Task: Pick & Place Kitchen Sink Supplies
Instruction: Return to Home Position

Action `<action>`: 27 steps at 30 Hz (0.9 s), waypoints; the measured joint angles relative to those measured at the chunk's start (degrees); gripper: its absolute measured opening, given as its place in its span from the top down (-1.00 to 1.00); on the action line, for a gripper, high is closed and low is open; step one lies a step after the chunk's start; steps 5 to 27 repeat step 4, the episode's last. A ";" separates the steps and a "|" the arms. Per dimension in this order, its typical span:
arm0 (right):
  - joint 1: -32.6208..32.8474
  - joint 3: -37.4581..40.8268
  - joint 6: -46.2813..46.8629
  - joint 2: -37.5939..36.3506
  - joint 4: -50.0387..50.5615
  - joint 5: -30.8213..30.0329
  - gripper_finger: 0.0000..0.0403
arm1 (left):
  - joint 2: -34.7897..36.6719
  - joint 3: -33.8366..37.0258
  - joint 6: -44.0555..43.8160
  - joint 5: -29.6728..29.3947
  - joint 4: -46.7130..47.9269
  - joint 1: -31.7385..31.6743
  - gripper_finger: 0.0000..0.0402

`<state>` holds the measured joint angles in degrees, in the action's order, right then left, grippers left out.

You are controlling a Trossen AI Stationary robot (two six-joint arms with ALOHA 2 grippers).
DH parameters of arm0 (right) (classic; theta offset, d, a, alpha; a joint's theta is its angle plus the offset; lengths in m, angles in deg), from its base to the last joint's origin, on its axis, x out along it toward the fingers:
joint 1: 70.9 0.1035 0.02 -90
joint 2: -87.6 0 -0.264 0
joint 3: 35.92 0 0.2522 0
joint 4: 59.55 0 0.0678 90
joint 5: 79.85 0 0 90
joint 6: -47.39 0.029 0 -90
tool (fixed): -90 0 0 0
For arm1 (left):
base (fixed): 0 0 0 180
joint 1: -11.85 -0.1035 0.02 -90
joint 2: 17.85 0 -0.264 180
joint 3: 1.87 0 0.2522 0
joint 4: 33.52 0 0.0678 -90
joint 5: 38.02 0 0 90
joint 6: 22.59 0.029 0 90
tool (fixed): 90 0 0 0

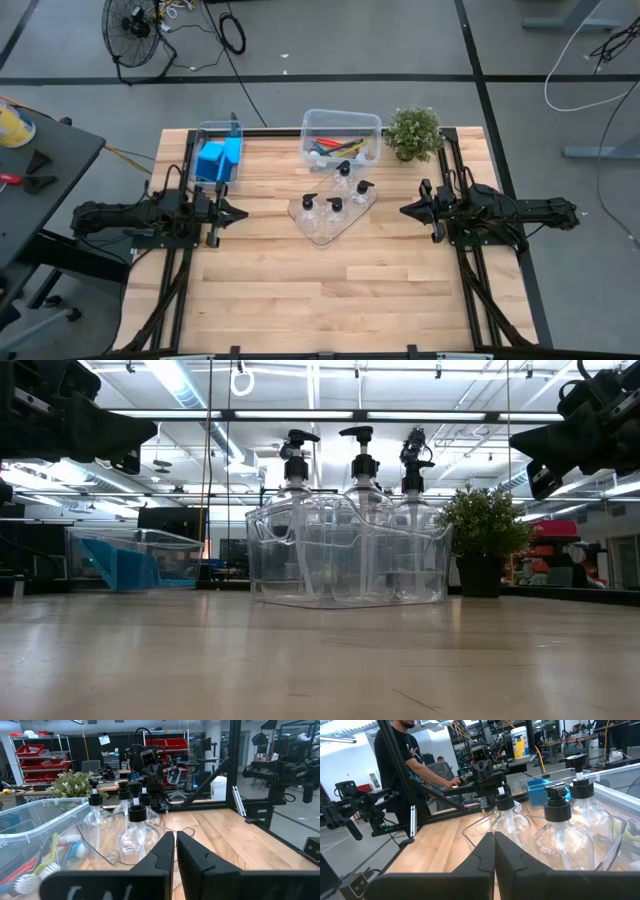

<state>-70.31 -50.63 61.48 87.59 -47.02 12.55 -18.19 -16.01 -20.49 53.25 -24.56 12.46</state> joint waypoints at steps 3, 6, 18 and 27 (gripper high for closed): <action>-0.01 0.00 0.00 0.00 0.00 -0.01 0.98 | -0.02 -0.01 0.00 0.02 0.00 0.02 0.87; 0.00 0.00 0.00 0.00 0.00 0.00 0.98 | -0.02 0.00 -0.02 0.01 -0.01 0.00 0.87; 0.00 0.00 0.00 0.00 0.00 0.00 0.98 | -0.02 0.00 -0.02 0.01 -0.01 0.00 0.87; 0.00 0.00 0.00 0.00 0.00 0.00 0.98 | -0.02 0.00 -0.02 0.01 -0.01 0.00 0.87</action>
